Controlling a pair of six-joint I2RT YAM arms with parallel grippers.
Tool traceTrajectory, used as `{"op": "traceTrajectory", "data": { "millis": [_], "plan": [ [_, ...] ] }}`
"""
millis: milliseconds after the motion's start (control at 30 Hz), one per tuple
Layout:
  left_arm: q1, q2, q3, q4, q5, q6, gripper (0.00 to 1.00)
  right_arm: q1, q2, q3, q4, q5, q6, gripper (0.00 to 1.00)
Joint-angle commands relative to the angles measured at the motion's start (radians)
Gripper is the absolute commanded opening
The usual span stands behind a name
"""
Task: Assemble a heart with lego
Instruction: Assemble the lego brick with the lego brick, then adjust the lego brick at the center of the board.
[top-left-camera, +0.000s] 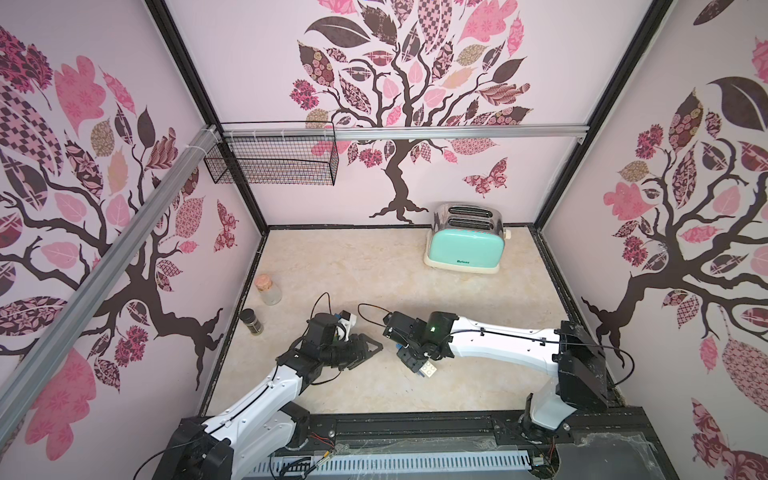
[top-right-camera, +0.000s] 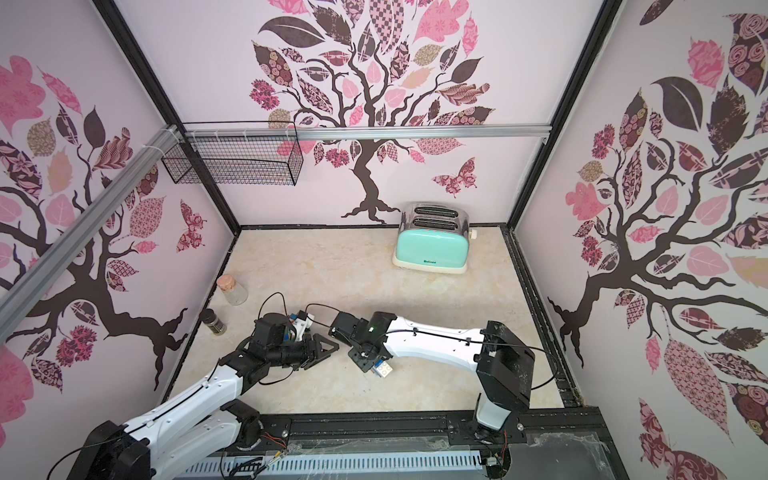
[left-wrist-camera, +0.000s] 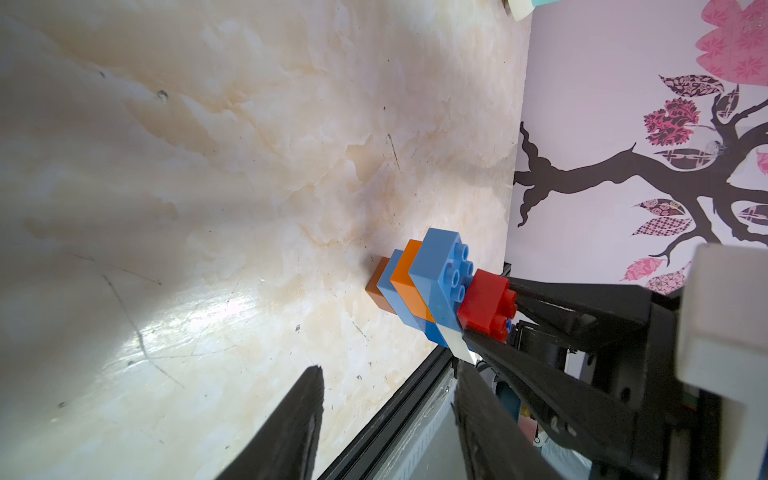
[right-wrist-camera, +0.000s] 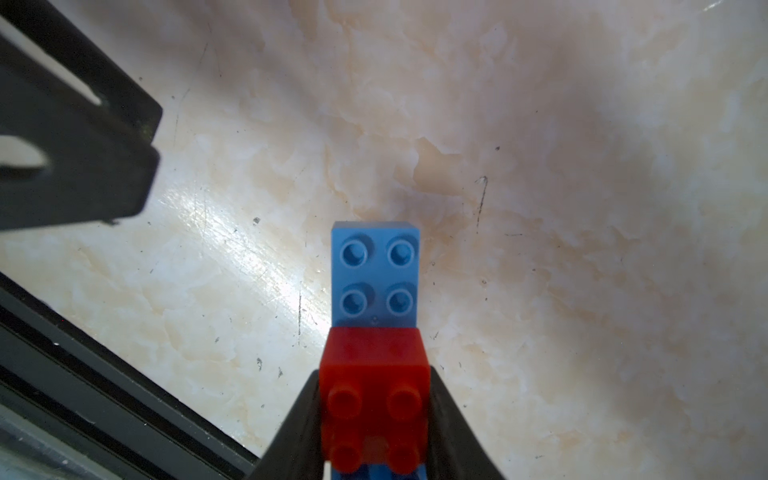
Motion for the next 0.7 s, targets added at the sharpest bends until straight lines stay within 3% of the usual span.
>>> {"op": "traceTrajectory", "data": {
  "millis": [0, 300, 667],
  "plan": [
    [-0.001, -0.004, -0.011, 0.003, -0.004, -0.003, 0.54, -0.001, 0.074, -0.066, -0.07, -0.071, -0.019, 0.33],
    [-0.001, -0.011, -0.008, -0.009, -0.014, 0.0, 0.54, -0.007, 0.054, -0.19, -0.039, -0.205, -0.05, 0.33],
    [-0.001, -0.026, -0.005, -0.032, -0.029, 0.002, 0.54, -0.034, -0.024, -0.096, -0.042, -0.142, -0.065, 0.39]
  ]
}}
